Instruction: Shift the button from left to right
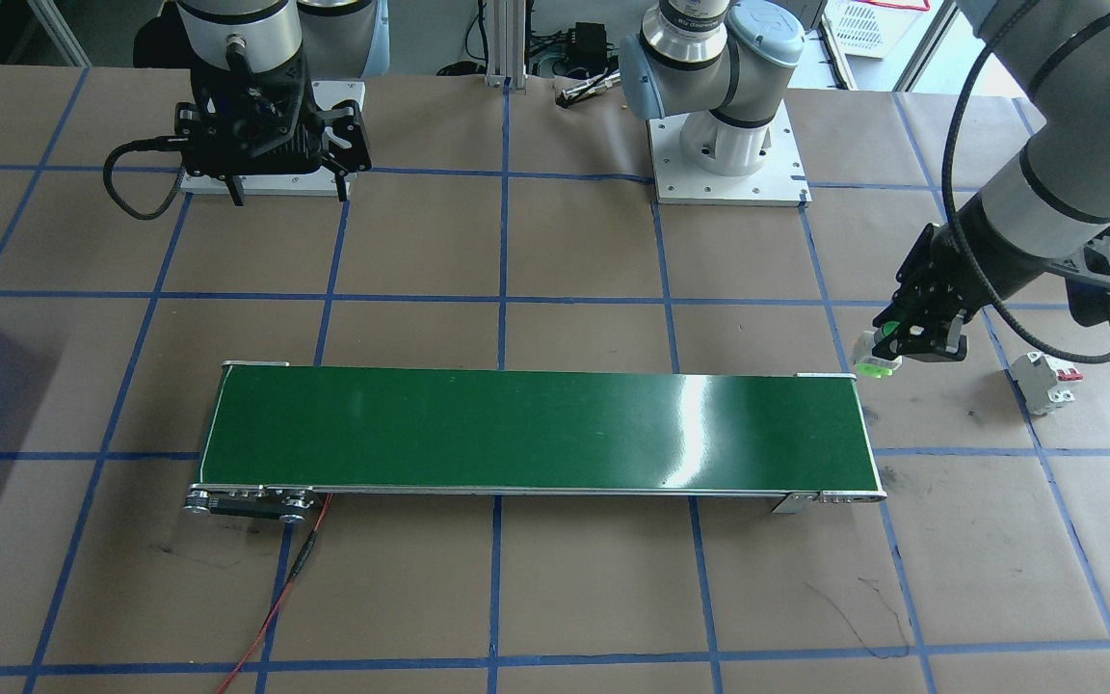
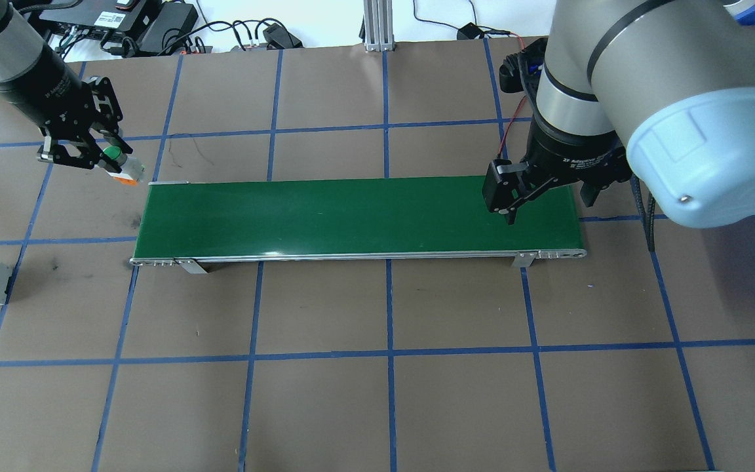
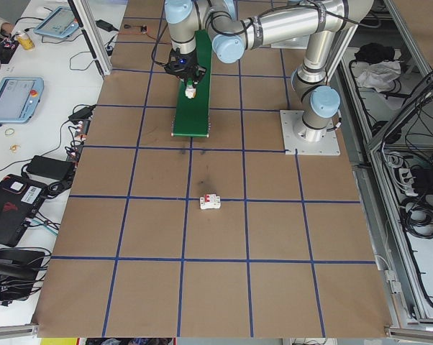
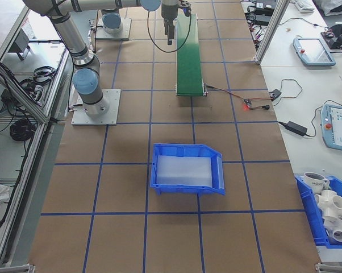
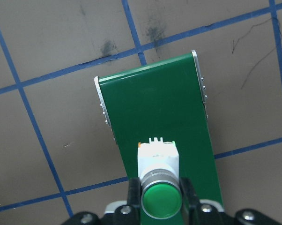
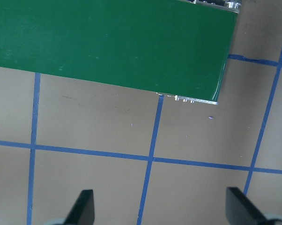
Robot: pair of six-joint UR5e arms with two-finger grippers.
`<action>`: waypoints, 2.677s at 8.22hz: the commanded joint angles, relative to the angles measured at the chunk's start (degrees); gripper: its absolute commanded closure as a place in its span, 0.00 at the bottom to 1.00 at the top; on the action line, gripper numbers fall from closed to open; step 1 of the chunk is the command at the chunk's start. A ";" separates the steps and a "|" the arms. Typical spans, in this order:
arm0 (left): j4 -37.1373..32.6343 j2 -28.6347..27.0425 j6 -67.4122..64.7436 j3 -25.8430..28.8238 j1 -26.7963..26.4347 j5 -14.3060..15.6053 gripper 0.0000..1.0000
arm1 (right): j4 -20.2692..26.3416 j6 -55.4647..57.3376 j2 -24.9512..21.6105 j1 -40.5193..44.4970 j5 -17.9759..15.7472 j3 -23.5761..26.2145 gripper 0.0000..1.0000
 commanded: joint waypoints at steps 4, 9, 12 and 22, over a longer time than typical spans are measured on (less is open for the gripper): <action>11.53 -4.88 -7.99 -7.89 -0.16 -2.83 1.00 | -0.61 -0.20 1.49 0.00 0.26 0.29 0.00; 16.83 -6.99 -9.10 -11.33 -0.60 -3.02 1.00 | -13.50 -0.20 9.22 -2.63 0.00 2.30 0.05; 17.19 -7.43 -9.81 -11.68 -0.95 -3.20 1.00 | -17.31 -1.42 9.76 -6.57 5.41 4.69 0.13; 18.68 -7.17 -10.77 -13.09 -3.06 -2.58 0.11 | -23.11 -9.34 14.94 -13.36 10.02 5.92 0.00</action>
